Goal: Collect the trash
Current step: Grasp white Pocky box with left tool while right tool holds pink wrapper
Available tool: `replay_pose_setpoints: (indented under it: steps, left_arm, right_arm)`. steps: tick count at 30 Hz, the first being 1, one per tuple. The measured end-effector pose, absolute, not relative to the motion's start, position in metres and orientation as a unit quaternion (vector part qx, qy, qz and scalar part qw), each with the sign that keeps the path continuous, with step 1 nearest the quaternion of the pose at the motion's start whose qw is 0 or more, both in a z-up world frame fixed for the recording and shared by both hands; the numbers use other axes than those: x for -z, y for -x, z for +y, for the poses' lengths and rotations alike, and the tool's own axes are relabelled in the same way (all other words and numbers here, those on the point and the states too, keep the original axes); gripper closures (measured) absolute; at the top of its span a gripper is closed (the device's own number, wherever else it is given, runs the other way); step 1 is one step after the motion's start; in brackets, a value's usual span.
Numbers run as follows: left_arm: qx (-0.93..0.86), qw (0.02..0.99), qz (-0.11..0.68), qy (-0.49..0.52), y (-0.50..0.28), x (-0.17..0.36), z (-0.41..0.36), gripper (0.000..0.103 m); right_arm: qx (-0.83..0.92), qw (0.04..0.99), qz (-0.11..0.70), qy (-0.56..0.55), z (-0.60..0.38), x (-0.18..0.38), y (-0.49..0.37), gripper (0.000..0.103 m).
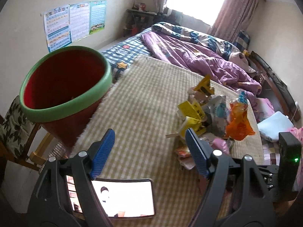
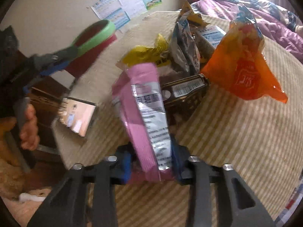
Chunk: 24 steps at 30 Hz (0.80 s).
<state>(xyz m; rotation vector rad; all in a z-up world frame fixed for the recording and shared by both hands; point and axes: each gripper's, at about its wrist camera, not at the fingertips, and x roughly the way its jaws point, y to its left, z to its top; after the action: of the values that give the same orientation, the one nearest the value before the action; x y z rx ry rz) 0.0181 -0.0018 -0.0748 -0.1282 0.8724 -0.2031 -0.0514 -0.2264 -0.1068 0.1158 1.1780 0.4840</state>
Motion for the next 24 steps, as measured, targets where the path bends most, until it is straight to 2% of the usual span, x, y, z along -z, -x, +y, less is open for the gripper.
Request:
replay_pose_setpoints:
  steps: [11, 16, 24]
  left_arm:
    - [0.175, 0.883, 0.436, -0.013, -0.029, 0.090, -0.059, 0.029]
    - [0.204, 0.857, 0.467, -0.071, -0.041, 0.115, -0.086, 0.029]
    - [0.217, 0.831, 0.505, -0.079, -0.055, 0.138, -0.101, 0.033]
  right_arm:
    - [-0.168, 0.844, 0.468, -0.199, -0.320, 0.067, 0.052, 0.069]
    - [-0.158, 0.844, 0.462, -0.223, -0.338, 0.070, 0.048, 0.069]
    - [-0.167, 0.834, 0.468, -0.240, -0.340, 0.080, 0.042, 0.067]
